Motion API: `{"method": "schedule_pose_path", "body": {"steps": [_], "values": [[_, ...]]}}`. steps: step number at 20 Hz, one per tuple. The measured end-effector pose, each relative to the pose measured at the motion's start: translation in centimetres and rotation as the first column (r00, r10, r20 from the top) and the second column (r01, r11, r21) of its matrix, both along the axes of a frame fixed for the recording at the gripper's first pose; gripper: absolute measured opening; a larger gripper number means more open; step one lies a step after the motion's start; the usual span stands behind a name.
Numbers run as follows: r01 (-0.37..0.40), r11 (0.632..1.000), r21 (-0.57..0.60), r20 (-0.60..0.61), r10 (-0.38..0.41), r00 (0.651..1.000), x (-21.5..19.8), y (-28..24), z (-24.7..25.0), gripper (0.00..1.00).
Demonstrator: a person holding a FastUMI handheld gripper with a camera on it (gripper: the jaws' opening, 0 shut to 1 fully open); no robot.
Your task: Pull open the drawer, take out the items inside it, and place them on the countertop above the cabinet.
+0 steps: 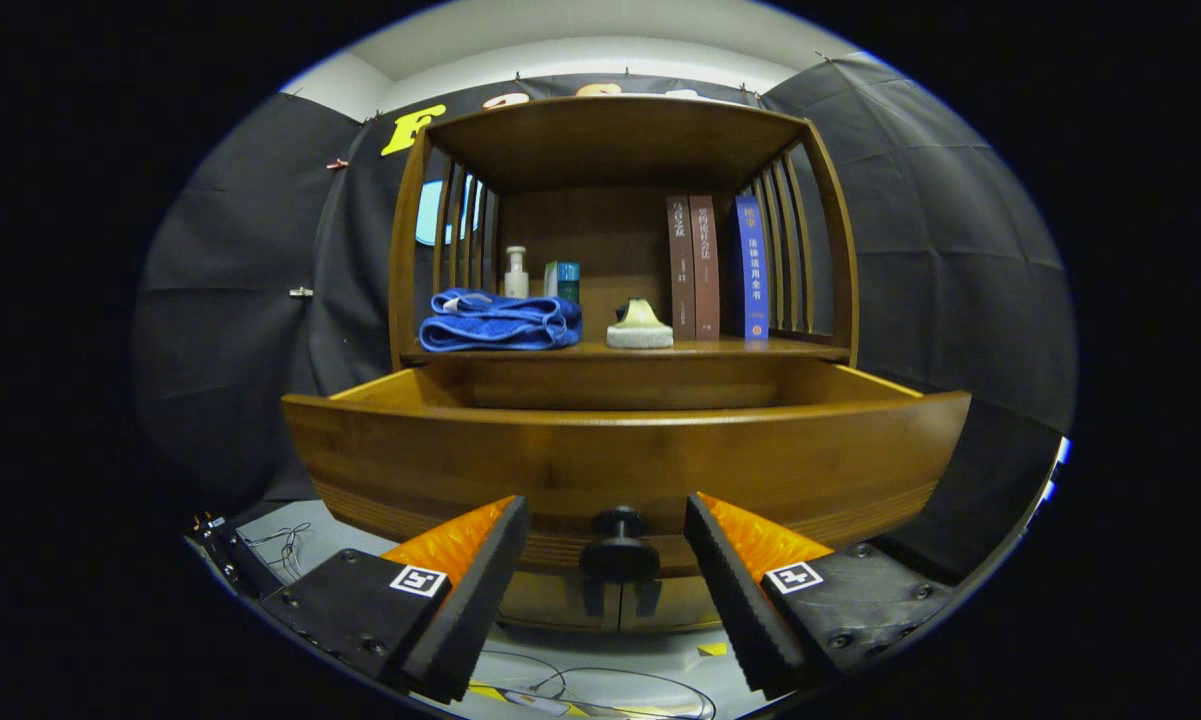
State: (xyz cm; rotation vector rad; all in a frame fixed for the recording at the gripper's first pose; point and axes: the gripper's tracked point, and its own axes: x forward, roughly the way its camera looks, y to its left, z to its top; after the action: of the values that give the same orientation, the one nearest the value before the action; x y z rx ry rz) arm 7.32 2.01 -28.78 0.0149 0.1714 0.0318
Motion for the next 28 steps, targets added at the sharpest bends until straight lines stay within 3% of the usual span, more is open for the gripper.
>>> {"method": "schedule_pose_path", "body": {"steps": [11, 28], "values": [[0.069, 0.996, 0.058, 0.069, -0.073, 0.995, 1.7, -1.1, -0.2, 0.98], [0.056, 0.997, 0.06, 0.059, -0.059, 0.997, 9.7, -1.4, 0.5, 1.0]]}}
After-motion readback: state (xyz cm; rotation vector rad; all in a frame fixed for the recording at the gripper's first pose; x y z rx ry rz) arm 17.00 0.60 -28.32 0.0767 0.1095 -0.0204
